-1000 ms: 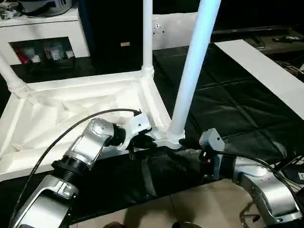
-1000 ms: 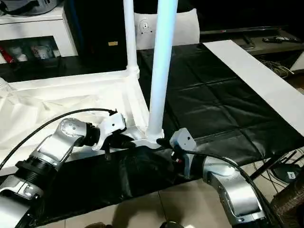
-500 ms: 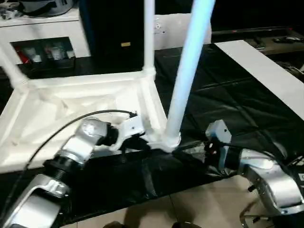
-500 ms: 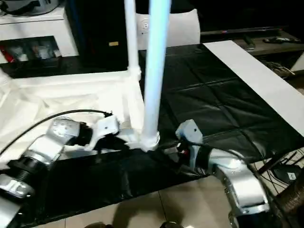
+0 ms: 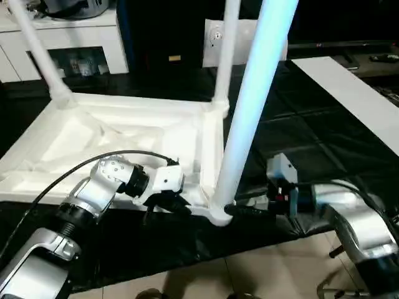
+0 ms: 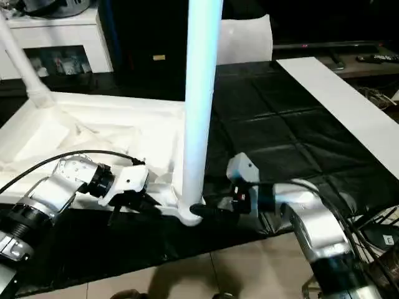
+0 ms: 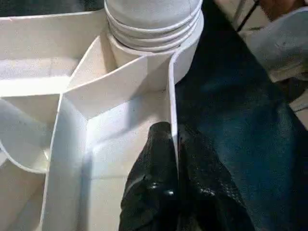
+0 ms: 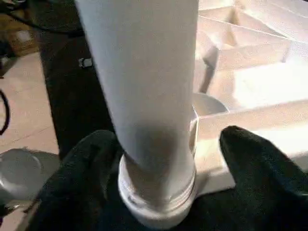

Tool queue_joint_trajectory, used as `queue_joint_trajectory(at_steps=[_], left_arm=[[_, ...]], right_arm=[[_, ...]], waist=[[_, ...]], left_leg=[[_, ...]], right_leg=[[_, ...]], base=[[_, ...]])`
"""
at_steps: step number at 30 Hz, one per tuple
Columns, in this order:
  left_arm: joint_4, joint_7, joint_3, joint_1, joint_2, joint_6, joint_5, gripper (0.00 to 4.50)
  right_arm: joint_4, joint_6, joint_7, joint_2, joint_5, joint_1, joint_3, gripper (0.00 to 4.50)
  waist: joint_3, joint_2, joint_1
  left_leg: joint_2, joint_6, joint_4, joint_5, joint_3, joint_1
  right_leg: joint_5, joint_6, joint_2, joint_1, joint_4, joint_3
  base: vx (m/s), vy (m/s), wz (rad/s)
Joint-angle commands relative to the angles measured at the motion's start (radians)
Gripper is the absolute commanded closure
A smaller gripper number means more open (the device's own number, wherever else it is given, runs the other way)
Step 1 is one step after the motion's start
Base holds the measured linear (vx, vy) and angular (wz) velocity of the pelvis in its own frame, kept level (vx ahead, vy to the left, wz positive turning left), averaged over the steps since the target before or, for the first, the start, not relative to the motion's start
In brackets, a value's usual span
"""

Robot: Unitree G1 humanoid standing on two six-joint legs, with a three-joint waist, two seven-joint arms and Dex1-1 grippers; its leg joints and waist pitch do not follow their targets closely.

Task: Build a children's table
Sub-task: Rotate leg to tighten

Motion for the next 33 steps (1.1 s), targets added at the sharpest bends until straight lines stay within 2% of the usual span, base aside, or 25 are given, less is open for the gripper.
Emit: queue_joint_trajectory(at_steps=[1, 5, 7, 11, 13, 15, 17, 21, 22, 24, 25, 27, 29, 30, 31, 32, 33], left_arm=[[-0.019, -0.051, -0.049, -0.012, -0.006, -0.025, 0.020, 4.50], [-0.019, -0.064, -0.059, -0.020, -0.007, -0.038, 0.024, 4.50], [-0.019, -0.068, -0.063, -0.022, -0.008, -0.044, 0.026, 4.50], [-0.016, -0.072, -0.066, -0.022, -0.009, -0.051, 0.030, 4.50], [-0.012, -0.071, -0.066, -0.022, -0.011, -0.056, 0.034, 4.50], [-0.009, -0.067, -0.067, -0.023, -0.011, -0.057, 0.035, 4.50], [-0.003, -0.059, -0.066, -0.024, -0.011, -0.060, 0.037, 4.50], [0.010, -0.048, -0.066, -0.026, -0.011, -0.067, 0.045, 4.50], [0.016, -0.032, -0.059, -0.025, -0.013, -0.062, 0.047, 4.50], [0.015, 0.000, -0.043, -0.019, -0.024, -0.036, 0.043, 4.50], [0.014, 0.021, -0.032, -0.017, -0.031, -0.012, 0.039, 4.50], [0.011, 0.055, -0.018, -0.015, -0.041, 0.023, 0.038, 4.50], [0.008, 0.095, -0.008, -0.016, -0.053, 0.077, 0.043, 4.50], [0.005, 0.119, 0.000, -0.017, -0.065, 0.110, 0.042, 4.50], [0.002, 0.133, 0.008, -0.016, -0.076, 0.126, 0.035, 4.50], [-0.004, 0.148, 0.015, -0.015, -0.088, 0.148, 0.028, 4.50], [-0.016, 0.199, 0.032, -0.016, -0.126, 0.203, 0.017, 4.50]], right_arm=[[0.018, -0.011, 0.038, -0.005, 0.008, -0.027, 0.018, 1.21], [0.059, -0.018, 0.107, 0.000, 0.001, -0.067, 0.053, 1.30], [0.081, -0.021, 0.127, 0.002, -0.004, -0.083, 0.067, 1.61], [0.107, -0.032, 0.146, 0.006, -0.005, -0.099, 0.077, 1.86], [0.120, -0.035, 0.159, 0.007, -0.005, -0.108, 0.085, 2.13], [0.125, -0.037, 0.163, 0.009, -0.007, -0.110, 0.087, 2.16], [0.129, -0.038, 0.167, 0.013, -0.009, -0.111, 0.092, 2.39], [0.131, -0.037, 0.171, 0.017, -0.008, -0.110, 0.095, 2.50], [0.124, -0.034, 0.168, 0.018, -0.004, -0.099, 0.098, 2.52], [0.096, -0.009, 0.151, 0.020, 0.009, -0.076, 0.095, 2.52], [0.075, 0.011, 0.135, 0.023, 0.016, -0.062, 0.092, 2.52], [0.045, 0.039, 0.100, 0.032, 0.018, -0.040, 0.088, 2.53], [0.019, 0.065, 0.036, 0.058, 0.020, -0.017, 0.075, 2.54], [0.010, 0.082, -0.011, 0.078, 0.014, -0.007, 0.068, 2.54], [0.012, 0.084, -0.051, 0.093, -0.005, -0.004, 0.070, 2.54], [0.016, 0.089, -0.091, 0.110, -0.024, -0.003, 0.071, 2.54], [0.029, 0.118, -0.202, 0.160, -0.067, -0.002, 0.071, 2.54]], waist=[[-0.066, -0.010, -0.003], [-0.069, -0.011, 0.001], [-0.070, -0.010, 0.006], [-0.072, -0.011, 0.014], [-0.071, -0.012, 0.014], [-0.070, -0.012, 0.014], [-0.070, -0.011, 0.015], [-0.070, -0.012, 0.015], [-0.070, -0.007, 0.015], [-0.070, -0.006, 0.015], [-0.069, 0.002, 0.017], [-0.066, 0.001, 0.019], [-0.064, 0.000, 0.017], [-0.059, 0.000, 0.014], [-0.054, 0.002, 0.011], [-0.049, 0.001, 0.006], [-0.042, 0.002, -0.003]], left_leg=[[0.055, 0.032, -0.074, -0.245, -0.011, 0.016], [0.057, 0.035, -0.073, -0.227, -0.010, 0.016], [0.057, 0.037, -0.072, -0.214, -0.009, 0.016], [0.057, 0.038, -0.071, -0.198, -0.008, 0.016], [0.057, 0.036, -0.071, -0.205, -0.007, 0.016], [0.057, 0.033, -0.072, -0.214, -0.008, 0.016], [0.057, 0.028, -0.072, -0.220, -0.008, 0.016], [0.056, 0.026, -0.072, -0.224, -0.008, 0.017], [0.057, 0.023, -0.073, -0.230, -0.009, 0.018], [0.057, 0.020, -0.073, -0.239, -0.009, 0.018], [0.057, 0.016, -0.074, -0.247, -0.010, 0.019], [0.058, 0.011, -0.077, -0.262, -0.010, 0.021], [0.057, 0.001, -0.080, -0.292, -0.011, 0.022], [0.055, -0.009, -0.081, -0.332, -0.014, 0.026], [0.051, -0.020, -0.082, -0.380, -0.018, 0.031], [0.049, -0.026, -0.082, -0.408, -0.019, 0.035], [0.044, -0.039, -0.077, -0.457, -0.023, 0.044]], right_leg=[[-0.327, -0.196, -0.065, 0.045, -0.060, 0.052], [-0.296, -0.204, -0.064, 0.044, -0.055, 0.052], [-0.276, -0.209, -0.063, 0.044, -0.053, 0.052], [-0.246, -0.220, -0.063, 0.045, -0.048, 0.052], [-0.261, -0.217, -0.064, 0.046, -0.050, 0.052], [-0.279, -0.210, -0.064, 0.045, -0.051, 0.052], [-0.289, -0.206, -0.064, 0.045, -0.052, 0.052], [-0.296, -0.202, -0.063, 0.044, -0.054, 0.052], [-0.295, -0.203, -0.063, 0.044, -0.055, 0.052], [-0.294, -0.204, -0.063, 0.045, -0.055, 0.052], [-0.300, -0.204, -0.062, 0.044, -0.055, 0.052], [-0.310, -0.198, -0.060, 0.043, -0.060, 0.053], [-0.354, -0.186, -0.062, 0.043, -0.064, 0.052], [-0.418, -0.171, -0.063, 0.040, -0.071, 0.050], [-0.510, -0.145, -0.065, 0.037, -0.082, 0.046], [-0.566, -0.126, -0.065, 0.033, -0.090, 0.043], [-0.675, -0.083, -0.066, 0.026, -0.107, 0.034]], base=[[0.000, 0.000, 0.00], [0.000, 0.000, 0.00], [0.000, 0.000, 0.00], [0.000, 0.000, 0.00], [0.000, 0.000, 0.00], [0.000, 0.000, 0.00], [0.000, 0.000, 0.00], [0.000, 0.000, 0.00], [0.000, 0.000, 0.00], [0.000, 0.000, 0.00], [0.000, 0.000, 0.00], [0.000, 0.000, 0.00], [0.000, 0.000, 0.00], [0.000, 0.000, 0.00], [0.000, 0.000, 0.00], [0.000, 0.000, 0.00], [-0.055, 0.000, -0.04]])
